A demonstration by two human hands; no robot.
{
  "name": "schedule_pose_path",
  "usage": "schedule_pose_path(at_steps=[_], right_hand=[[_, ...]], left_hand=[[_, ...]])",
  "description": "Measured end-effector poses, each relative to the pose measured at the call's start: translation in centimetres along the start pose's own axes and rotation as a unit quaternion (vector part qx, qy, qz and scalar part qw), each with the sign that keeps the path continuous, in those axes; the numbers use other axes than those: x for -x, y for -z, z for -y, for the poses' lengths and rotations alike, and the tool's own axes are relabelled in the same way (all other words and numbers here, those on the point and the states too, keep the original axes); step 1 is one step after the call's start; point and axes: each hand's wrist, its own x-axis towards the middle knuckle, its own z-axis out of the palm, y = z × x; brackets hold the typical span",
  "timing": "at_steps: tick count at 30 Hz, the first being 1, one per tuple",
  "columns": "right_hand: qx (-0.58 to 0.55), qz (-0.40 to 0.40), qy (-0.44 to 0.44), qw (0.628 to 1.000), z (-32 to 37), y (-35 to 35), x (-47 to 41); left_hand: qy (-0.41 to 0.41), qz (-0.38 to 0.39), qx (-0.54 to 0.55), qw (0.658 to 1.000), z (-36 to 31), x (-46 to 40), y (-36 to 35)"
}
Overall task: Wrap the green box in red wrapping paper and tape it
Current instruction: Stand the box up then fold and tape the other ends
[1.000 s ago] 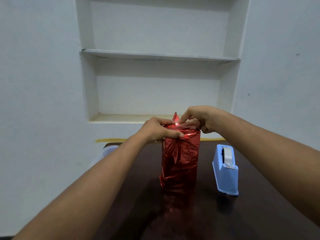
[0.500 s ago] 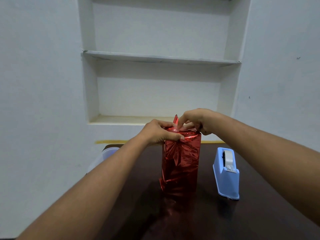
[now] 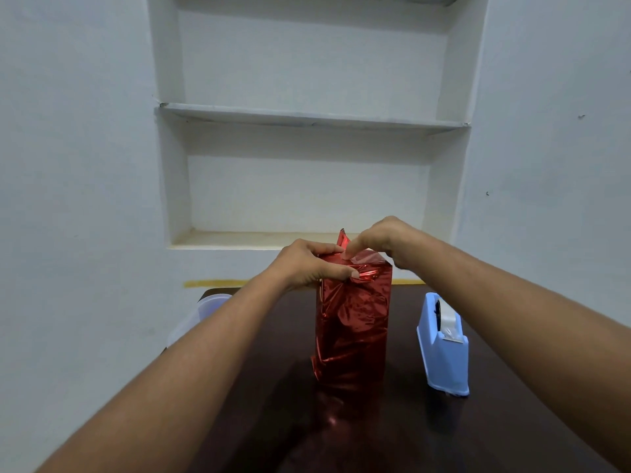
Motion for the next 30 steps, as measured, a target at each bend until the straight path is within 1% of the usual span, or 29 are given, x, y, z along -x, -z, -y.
schedule_pose_path(at_steps=[5,7,11,12,14,16,18,20,22,24,26,28,30], right_hand=[[-0.111,-0.001,0.007,0.994,-2.4,-2.0,-2.5],[-0.150,0.008,0.019,0.989,-2.2,-2.2,-1.4],[-0.204,0.052,0.021,0.977,-1.4,-1.6,0.8],[-0.213,0.055,0.019,0.975,-1.6,-1.6,0.6],[-0.220,0.035,0.015,0.975,-2.2,-2.1,-0.3],[-0.202,0.006,0.026,0.979,-3.1,-2.9,-2.6],[-0.185,-0.004,0.034,0.982,-3.0,-3.1,-2.6],[-0.177,0.006,0.038,0.983,-2.1,-2.5,-0.5],[-0.163,0.034,0.032,0.985,-1.7,-1.9,0.6],[-0.104,0.034,0.032,0.994,-1.5,-1.4,1.3],[-0.024,0.015,0.056,0.998,-1.3,-0.8,2.0],[0.039,0.019,0.087,0.995,-1.1,-0.3,2.3],[0.086,0.026,0.122,0.988,-0.8,0.3,2.5]], left_hand=[[-0.004,0.000,-0.008,1.000,-0.1,0.1,-0.2],[-0.001,0.002,-0.005,1.000,0.0,0.1,-0.1],[0.003,0.005,-0.005,1.000,0.1,0.0,0.1],[0.003,0.004,-0.002,1.000,0.0,0.1,0.0],[0.000,0.002,0.006,1.000,0.0,0.2,-0.2],[0.004,0.001,0.007,1.000,-0.3,0.4,-0.2],[0.008,0.003,0.004,1.000,-0.3,0.5,-0.1],[0.014,0.003,0.006,1.000,-0.4,0.7,-0.1],[0.006,-0.002,-0.010,1.000,-0.3,0.9,-0.2],[-0.003,-0.023,-0.036,0.999,-0.4,0.9,-0.4],[-0.016,-0.034,-0.058,0.998,-0.4,0.6,-0.3],[-0.004,-0.012,-0.083,0.996,-0.3,0.6,0.5],[0.022,0.013,-0.069,0.997,-0.7,1.0,1.4]])
